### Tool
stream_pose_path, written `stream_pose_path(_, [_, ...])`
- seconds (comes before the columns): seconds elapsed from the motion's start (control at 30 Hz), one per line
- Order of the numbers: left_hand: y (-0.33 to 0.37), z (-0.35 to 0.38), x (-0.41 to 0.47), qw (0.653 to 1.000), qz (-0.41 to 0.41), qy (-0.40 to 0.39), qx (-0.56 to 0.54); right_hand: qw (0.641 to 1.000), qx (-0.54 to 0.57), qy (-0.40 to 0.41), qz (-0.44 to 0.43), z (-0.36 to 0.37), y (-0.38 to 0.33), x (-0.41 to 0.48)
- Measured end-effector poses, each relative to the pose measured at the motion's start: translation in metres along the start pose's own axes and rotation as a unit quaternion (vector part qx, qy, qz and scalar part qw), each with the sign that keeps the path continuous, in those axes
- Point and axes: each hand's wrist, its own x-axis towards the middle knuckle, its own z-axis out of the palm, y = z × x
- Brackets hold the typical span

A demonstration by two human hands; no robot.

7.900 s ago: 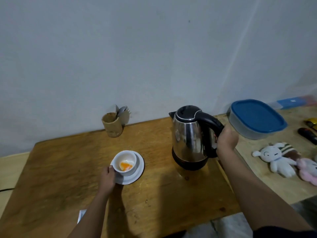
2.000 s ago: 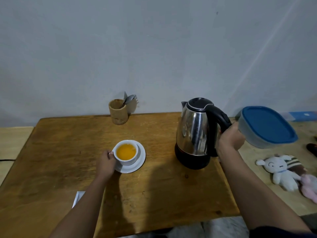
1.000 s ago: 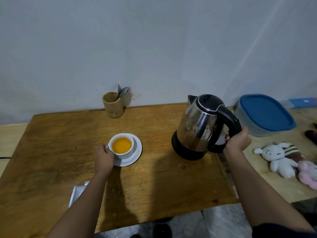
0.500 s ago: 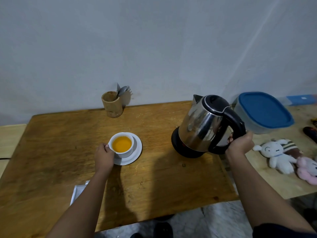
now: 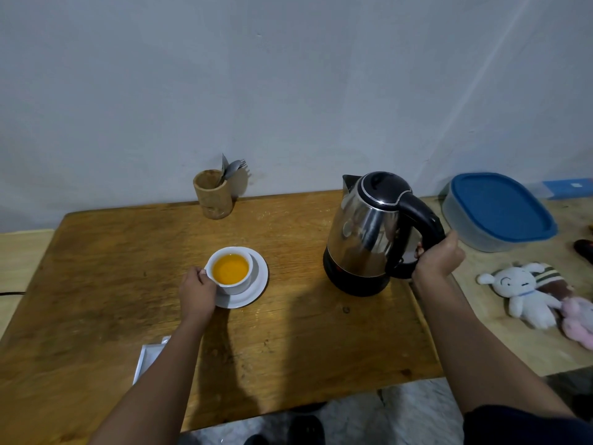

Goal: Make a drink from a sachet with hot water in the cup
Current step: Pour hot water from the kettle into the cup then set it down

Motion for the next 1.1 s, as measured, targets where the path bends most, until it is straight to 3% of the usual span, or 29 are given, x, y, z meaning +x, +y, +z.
stream_pose_path(0.2, [-0.002, -0.001, 0.001, 1.0, -0.002, -0.009, -0.004, 0.999, 0.01, -0.007, 0.037, -0.003, -0.003, 0.007])
stream_pose_path(0.73, [-0.004, 0.003, 0.002, 1.0, 0.013, -0.004, 0.006, 0.997, -0.031, -0.06, 0.037, -0.004, -0.012, 0.041])
stream_pose_path(1.1, [-0.001, 0.006, 0.0, 1.0, 0.011, 0.018, 0.01, 0.995, 0.009, -0.082, 0.06, -0.011, -0.015, 0.059])
